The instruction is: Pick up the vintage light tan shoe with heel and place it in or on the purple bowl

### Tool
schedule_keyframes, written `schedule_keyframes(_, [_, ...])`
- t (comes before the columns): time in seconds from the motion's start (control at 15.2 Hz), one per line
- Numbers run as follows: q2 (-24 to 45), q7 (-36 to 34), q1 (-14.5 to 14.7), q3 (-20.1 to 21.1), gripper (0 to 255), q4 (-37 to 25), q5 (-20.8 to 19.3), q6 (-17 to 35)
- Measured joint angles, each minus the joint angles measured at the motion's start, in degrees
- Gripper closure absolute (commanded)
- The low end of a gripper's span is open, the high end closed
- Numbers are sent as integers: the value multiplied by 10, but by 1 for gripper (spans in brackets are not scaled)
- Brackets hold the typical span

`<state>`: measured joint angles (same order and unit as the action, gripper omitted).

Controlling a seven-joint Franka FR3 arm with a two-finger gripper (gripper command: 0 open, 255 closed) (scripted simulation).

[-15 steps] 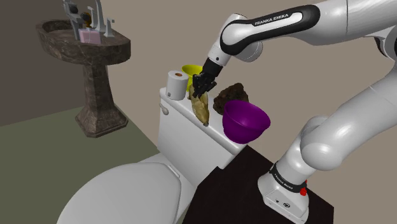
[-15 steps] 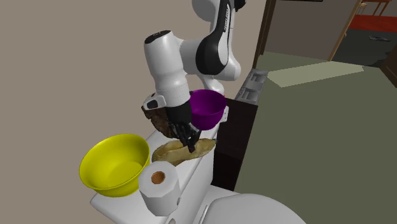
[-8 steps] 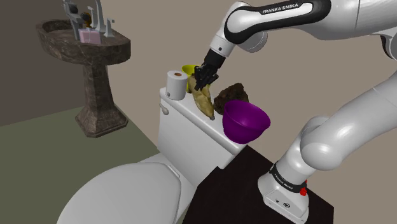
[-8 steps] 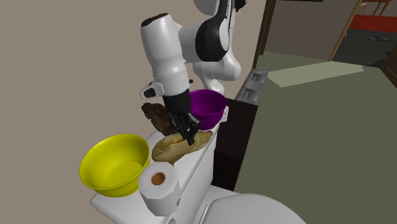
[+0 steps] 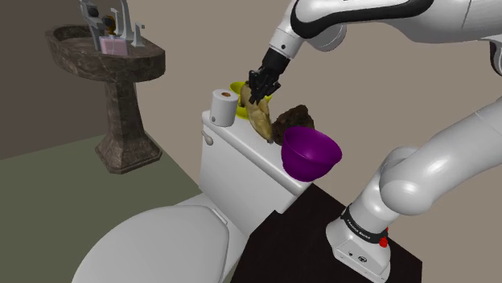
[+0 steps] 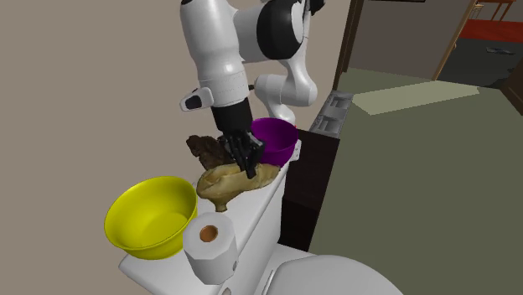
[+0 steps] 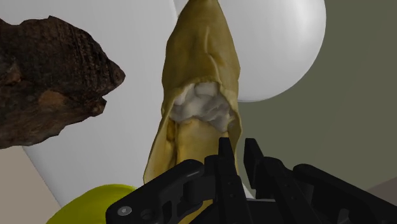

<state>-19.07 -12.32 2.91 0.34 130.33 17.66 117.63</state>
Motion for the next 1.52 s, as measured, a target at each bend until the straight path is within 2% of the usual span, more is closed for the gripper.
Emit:
schedule_keyframes(1.12, [-5, -33, -4, -4, 255, -124, -16, -126])
schedule_keyframes(1.52, [-115, -37, -7, -8, 255, -51, -19, -163])
